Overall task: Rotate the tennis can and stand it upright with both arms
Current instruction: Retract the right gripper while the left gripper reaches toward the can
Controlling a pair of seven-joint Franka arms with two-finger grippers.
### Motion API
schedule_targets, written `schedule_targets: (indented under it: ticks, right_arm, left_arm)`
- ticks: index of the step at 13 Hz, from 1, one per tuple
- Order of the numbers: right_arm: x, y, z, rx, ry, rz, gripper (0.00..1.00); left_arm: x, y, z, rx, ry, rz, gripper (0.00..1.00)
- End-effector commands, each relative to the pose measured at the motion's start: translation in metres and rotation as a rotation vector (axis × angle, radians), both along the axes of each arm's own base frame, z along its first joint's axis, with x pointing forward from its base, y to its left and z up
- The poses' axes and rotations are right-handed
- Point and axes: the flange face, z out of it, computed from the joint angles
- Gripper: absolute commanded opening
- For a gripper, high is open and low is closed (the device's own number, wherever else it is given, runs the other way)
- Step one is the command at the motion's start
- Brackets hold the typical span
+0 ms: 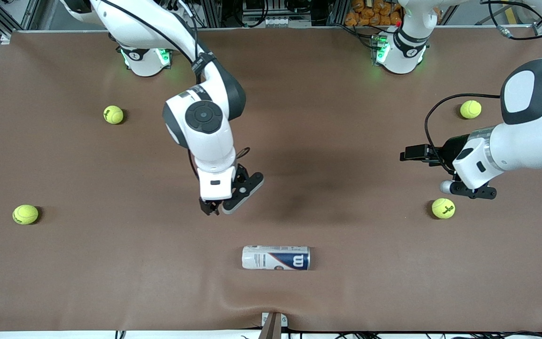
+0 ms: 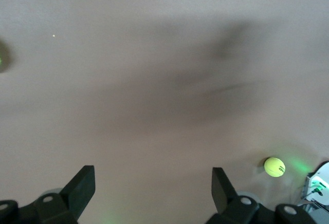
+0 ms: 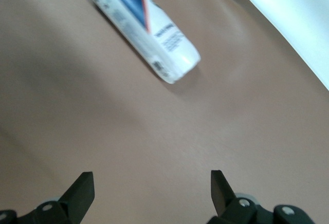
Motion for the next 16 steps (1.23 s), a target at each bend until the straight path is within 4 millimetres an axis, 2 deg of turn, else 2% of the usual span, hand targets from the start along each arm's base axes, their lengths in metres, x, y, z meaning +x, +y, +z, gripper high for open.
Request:
schedule_targets:
  ticks: [1,3,7,8,10,14,15,16]
  right_arm:
    - [-0.001,-0.051,0.02,0.018,0.024,-0.074,1.0]
    - [0.007,-0.104,0.034,0.027,0.034,-0.145,1.0]
    - [0.018,-0.248,0.066,0.119,0.189,-0.413,1.0]
    - [0.016,-0.275,0.074,0.132,0.225,-0.459,1.0]
    - [-0.001,-0.32,0.107,0.134,0.28,-0.526,1.0]
    - [-0.044,-0.385,0.185,0.143,0.274,-0.62,1.0]
    - [-0.053,-0.406,0.198,0.145,0.284,-0.654,1.0]
    - [-0.063,-0.418,0.209,0.148,0.286,-0.674,1.0]
  left_arm:
    - [0.002,-0.006,-0.016,-0.093,0.049,0.037,1.0]
    - [0.0,-0.011,-0.026,-0.106,0.07,0.035,1.0]
    - [0.018,-0.013,-0.073,-0.274,0.154,0.133,1.0]
    - [0.024,-0.014,-0.082,-0.304,0.156,0.161,1.0]
    - [0.038,-0.017,-0.101,-0.393,0.144,0.233,1.0]
    - [0.065,-0.023,-0.129,-0.475,0.103,0.333,1.0]
    - [0.073,-0.023,-0.135,-0.48,0.087,0.347,1.0]
    - [0.08,-0.022,-0.139,-0.484,0.069,0.361,1.0]
